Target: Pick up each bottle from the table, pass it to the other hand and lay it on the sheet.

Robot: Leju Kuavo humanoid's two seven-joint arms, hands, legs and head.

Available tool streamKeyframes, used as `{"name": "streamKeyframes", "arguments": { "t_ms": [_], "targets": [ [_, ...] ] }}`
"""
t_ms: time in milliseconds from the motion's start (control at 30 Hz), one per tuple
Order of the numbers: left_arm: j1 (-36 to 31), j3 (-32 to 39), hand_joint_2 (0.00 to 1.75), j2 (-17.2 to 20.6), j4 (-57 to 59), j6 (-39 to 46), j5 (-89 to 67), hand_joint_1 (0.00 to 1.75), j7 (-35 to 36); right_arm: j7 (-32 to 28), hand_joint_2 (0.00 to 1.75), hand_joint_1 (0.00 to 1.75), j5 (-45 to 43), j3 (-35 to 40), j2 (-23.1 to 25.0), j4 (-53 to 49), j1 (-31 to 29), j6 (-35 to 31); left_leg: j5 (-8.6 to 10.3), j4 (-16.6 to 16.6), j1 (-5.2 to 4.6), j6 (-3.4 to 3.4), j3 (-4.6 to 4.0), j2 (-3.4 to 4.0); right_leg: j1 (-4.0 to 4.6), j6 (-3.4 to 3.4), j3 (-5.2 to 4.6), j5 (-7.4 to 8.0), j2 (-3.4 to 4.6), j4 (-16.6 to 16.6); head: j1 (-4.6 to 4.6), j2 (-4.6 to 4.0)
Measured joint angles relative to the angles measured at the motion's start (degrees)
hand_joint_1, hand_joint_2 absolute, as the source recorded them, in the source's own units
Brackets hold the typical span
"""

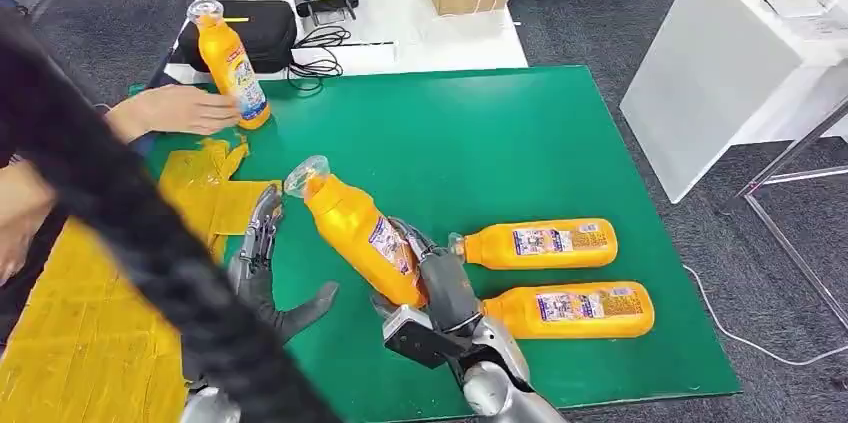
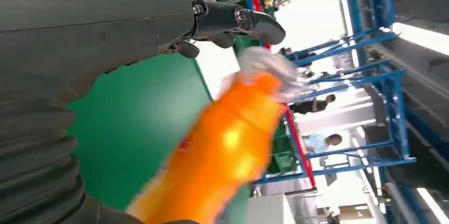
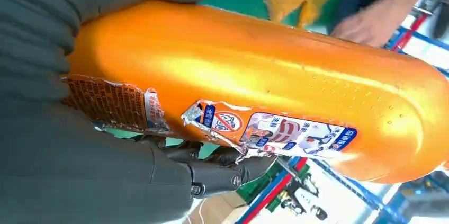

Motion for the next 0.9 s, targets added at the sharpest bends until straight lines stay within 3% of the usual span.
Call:
{"name": "streamKeyframes", "arguments": {
  "t_ms": [167, 400, 700, 900],
  "targets": [
    [-0.9, 0.2, 1.75, 0.0, 2.3, -1.9, 2.7, 0.0, 1.9, -4.8, 1.75, 1.75, -3.5, -1.4, 1.2, -2.5, 2.0, -2.7, 0.0, 0.0, 0.0, 0.0, -0.04, -0.01, 0.0, 0.0, -0.02, 0.0, 0.0, 0.0, 0.0, 0.0],
    [-2.1, 0.2, 1.75, 0.0, 4.6, -7.1, 7.9, 0.0, 3.7, -6.9, 1.75, 1.75, -4.9, -1.6, 1.9, -3.6, 2.7, -3.0, 0.01, 0.0, 0.0, 0.0, -0.06, -0.01, 0.0, 0.0, -0.05, 0.0, 0.0, 0.0, 0.0, 0.0],
    [-4.3, 0.2, 1.75, 0.0, 6.8, -16.1, 18.2, 0.0, 5.6, -8.5, 1.75, 1.75, 1.4, 2.5, 2.1, -2.4, 1.7, -4.6, 0.01, 0.0, 0.0, -0.01, -0.11, -0.01, 0.01, 0.0, -0.08, 0.0, 0.0, 0.0, 0.0, 0.0],
    [-4.6, 0.2, 1.75, 0.0, 7.4, -16.9, 19.4, 0.0, 5.6, -8.1, 1.75, 1.75, 2.2, 4.1, 2.1, -0.5, 0.4, -4.9, 0.02, 0.0, 0.0, -0.02, -0.13, -0.01, 0.01, 0.0, -0.1, 0.0, 0.0, 0.0, 0.0, 0.0]
  ]
}}
